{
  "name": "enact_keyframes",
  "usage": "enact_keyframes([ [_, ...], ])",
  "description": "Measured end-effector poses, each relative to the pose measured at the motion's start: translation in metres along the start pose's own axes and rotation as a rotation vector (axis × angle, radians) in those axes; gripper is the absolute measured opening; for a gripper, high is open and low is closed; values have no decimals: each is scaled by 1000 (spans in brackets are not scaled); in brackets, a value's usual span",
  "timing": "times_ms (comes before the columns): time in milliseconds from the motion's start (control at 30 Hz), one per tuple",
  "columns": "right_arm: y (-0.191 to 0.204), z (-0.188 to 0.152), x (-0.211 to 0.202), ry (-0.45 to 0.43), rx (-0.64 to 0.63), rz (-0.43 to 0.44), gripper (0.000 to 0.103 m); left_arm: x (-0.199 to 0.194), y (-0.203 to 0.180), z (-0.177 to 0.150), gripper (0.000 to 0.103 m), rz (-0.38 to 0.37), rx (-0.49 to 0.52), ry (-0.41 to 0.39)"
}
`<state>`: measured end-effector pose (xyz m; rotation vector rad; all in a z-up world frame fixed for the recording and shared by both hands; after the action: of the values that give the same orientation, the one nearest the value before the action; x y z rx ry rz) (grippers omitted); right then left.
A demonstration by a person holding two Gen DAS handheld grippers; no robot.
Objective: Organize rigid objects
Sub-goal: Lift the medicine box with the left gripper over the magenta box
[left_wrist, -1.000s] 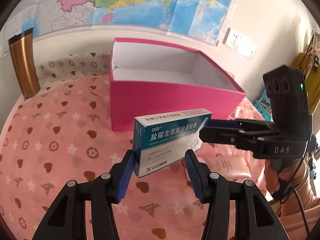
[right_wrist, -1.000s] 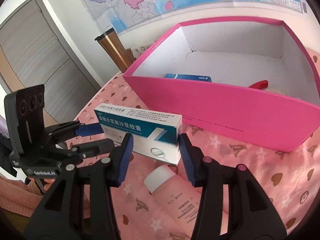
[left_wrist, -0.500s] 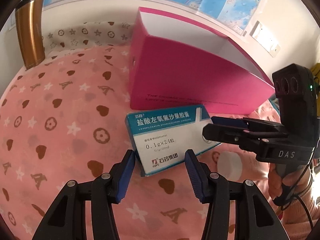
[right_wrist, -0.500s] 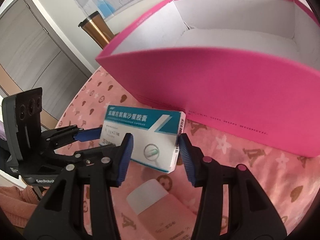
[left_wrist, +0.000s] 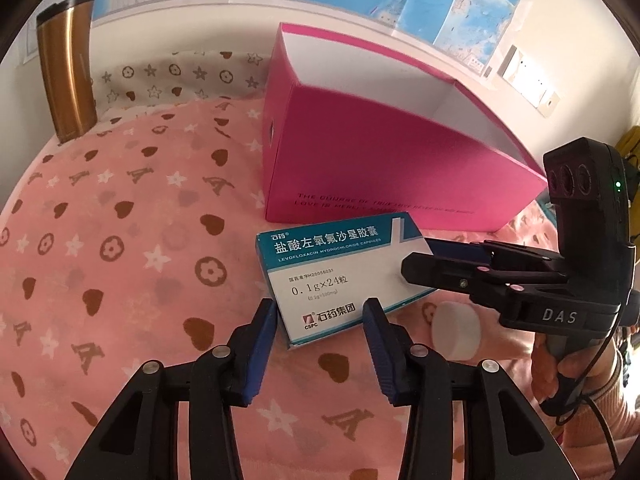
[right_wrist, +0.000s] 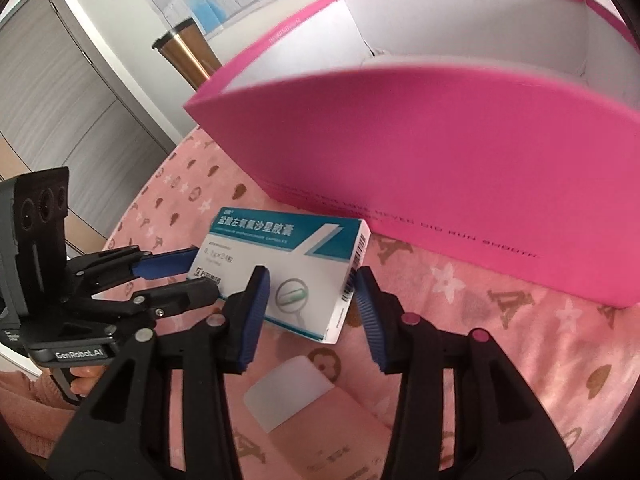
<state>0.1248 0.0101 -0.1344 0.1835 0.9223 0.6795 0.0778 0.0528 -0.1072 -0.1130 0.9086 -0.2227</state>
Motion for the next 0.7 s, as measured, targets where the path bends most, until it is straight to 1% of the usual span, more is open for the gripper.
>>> enact_keyframes([
  [267, 15, 4, -38, -59, -34, 13, 47, -28, -14, 12, 44, -31, 34, -57],
  [400, 19, 6, -55, -86, -50, 15, 47, -42, -25, 22, 44, -35, 72, -94],
  [500, 18, 9, -65, -113, -55, 2, 47, -46, -34, 33, 47, -34, 105, -122],
  [700, 11, 16, -85, -157, -47, -19, 47, -52, -48, 51, 47, -43, 149, -159],
])
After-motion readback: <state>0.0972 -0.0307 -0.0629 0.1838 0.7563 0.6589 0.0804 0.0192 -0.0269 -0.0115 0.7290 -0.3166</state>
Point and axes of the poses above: each gripper's, at about its wrist camera, not at the fingertips, and x roughly the way its jaws point, y to its left, z to its top, the point moved 9 cm from there along x, roughly the way its jaws point, and after that the axes turned 7 degrees about x, right-handed, at the moved point
